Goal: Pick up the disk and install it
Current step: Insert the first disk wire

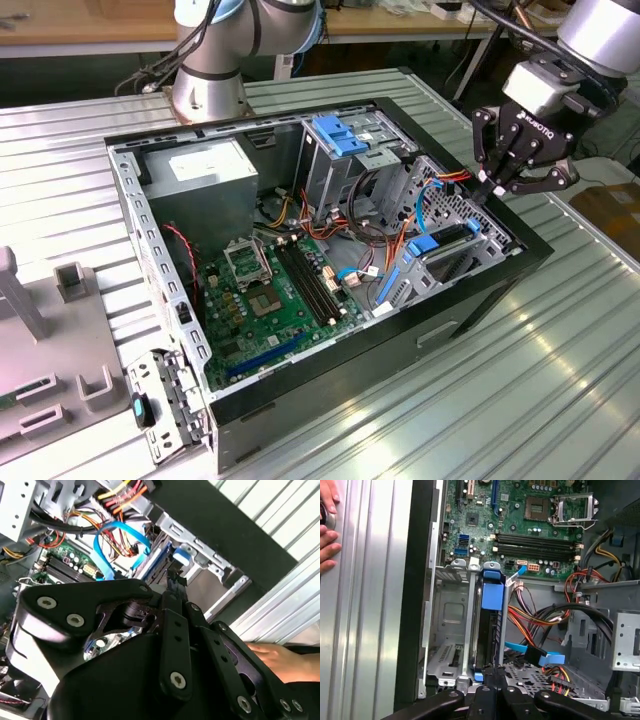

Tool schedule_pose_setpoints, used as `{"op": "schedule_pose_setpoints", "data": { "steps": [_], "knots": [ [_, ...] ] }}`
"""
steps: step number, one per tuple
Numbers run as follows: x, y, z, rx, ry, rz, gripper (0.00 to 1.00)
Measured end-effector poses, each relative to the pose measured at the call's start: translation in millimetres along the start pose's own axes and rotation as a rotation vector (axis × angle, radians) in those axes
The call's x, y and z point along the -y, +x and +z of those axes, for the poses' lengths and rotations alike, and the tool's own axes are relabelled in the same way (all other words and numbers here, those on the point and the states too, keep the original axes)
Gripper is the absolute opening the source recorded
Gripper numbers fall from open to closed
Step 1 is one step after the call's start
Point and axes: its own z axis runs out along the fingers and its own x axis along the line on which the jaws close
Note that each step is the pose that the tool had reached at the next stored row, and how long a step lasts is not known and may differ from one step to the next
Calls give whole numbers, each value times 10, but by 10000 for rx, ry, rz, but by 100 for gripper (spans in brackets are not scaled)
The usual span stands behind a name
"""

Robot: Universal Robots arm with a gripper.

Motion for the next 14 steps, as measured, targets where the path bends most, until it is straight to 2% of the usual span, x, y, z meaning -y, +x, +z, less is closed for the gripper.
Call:
{"op": "schedule_pose_setpoints", "data": {
  "steps": [2, 4, 5, 6, 7, 8, 11, 12, 14],
  "knots": [
    [29, -42, 2, 0, 0, -6, 11],
    [93, -141, 7, 0, -1, -48, 11],
    [112, -166, 9, 0, -2, -66, 11],
    [138, -197, 11, 0, -3, -102, 24],
    [165, -224, 13, -1, -5, -152, 29],
    [178, -230, 18, -1, -9, -271, 36],
    [181, -230, 31, -12, -36, -1001, 36],
    [184, -230, 46, -21, -51, -1538, 36],
    [190, -242, 52, -41, 18, -1643, 36]
  ]
}}
